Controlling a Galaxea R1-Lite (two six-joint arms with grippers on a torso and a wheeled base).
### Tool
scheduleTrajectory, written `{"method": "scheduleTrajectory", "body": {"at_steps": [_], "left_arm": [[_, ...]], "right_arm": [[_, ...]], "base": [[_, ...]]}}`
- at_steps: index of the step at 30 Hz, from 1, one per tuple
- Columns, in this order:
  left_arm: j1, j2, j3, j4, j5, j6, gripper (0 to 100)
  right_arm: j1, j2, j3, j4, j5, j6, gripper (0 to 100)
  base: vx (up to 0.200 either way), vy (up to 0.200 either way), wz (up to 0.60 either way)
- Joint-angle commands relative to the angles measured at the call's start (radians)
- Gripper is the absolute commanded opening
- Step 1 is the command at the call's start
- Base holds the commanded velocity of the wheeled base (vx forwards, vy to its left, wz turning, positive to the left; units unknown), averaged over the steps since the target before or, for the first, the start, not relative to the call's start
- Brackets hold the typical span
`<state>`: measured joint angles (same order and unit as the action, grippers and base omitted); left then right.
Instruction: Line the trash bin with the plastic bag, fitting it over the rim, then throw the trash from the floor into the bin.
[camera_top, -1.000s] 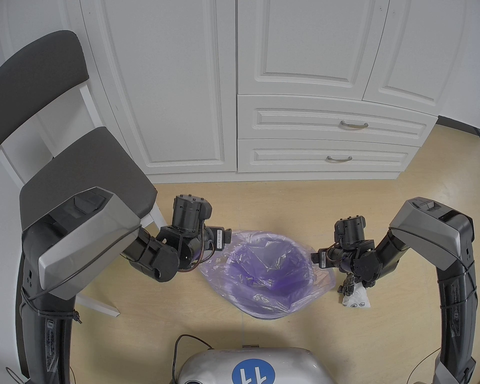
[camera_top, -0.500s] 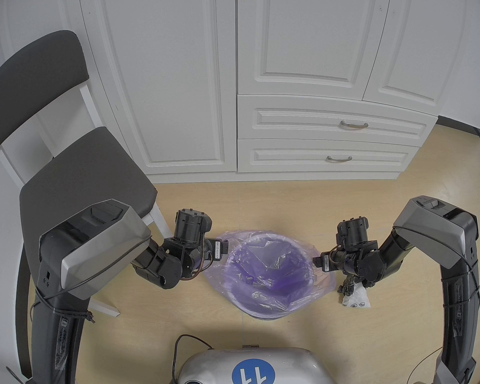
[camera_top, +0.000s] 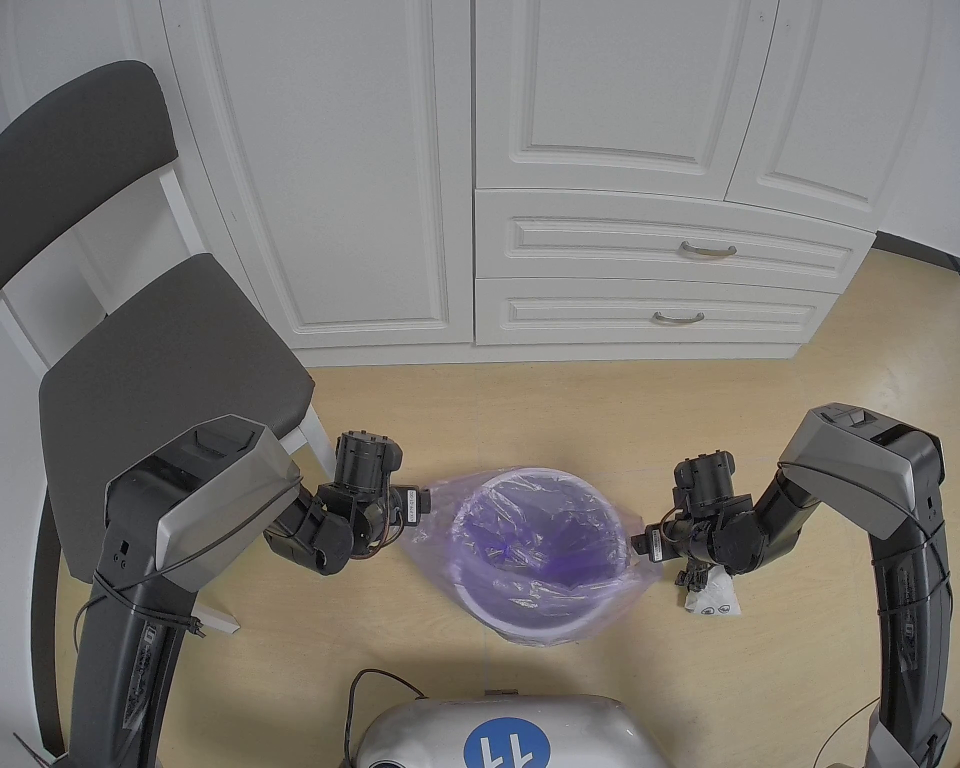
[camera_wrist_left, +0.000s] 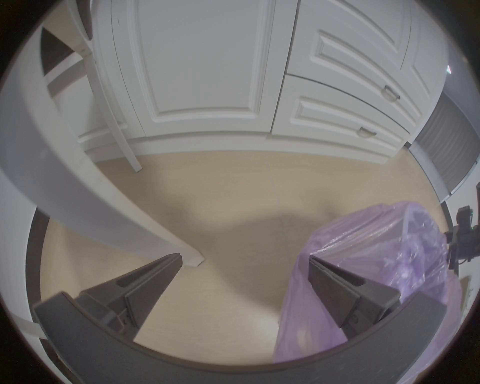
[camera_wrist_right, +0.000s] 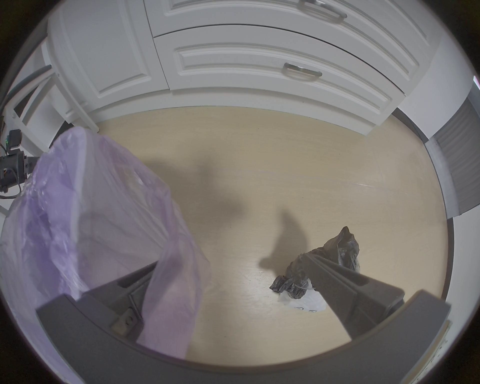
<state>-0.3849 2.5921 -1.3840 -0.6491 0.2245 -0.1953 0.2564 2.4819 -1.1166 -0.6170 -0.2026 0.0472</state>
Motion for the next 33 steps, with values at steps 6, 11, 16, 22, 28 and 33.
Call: {"method": "scheduleTrajectory", "body": {"at_steps": [6,11,16,22,28,33], "left_arm": [[-0.003,-0.070,0.037,0.057,-0.007,0.002,100],[-0.006,-0.150,0.039,0.091,-0.016,0.002,100],[-0.009,-0.225,0.095,0.094,-0.014,0.001,100],[-0.038,-0.291,0.214,0.083,-0.016,-0.007,100],[-0.092,-0.302,0.385,-0.115,-0.007,-0.006,100],[-0.112,-0.302,0.451,-0.184,-0.005,-0.003,100]], "right_arm": [[0.001,-0.043,0.038,-0.040,-0.001,-0.032,100],[-0.005,-0.161,0.101,-0.047,0.000,-0.033,100],[0.000,-0.288,0.159,-0.036,0.002,-0.033,100],[0.112,-0.305,0.244,-0.047,0.006,-0.047,100],[0.219,-0.242,0.267,-0.049,0.017,-0.041,100],[0.227,-0.230,0.311,-0.036,0.018,-0.070,100]], "base": [[0.000,0.000,0.00],[0.000,0.000,0.00],[0.000,0.000,0.00],[0.000,0.000,0.00],[0.000,0.000,0.00],[0.000,0.000,0.00]]}}
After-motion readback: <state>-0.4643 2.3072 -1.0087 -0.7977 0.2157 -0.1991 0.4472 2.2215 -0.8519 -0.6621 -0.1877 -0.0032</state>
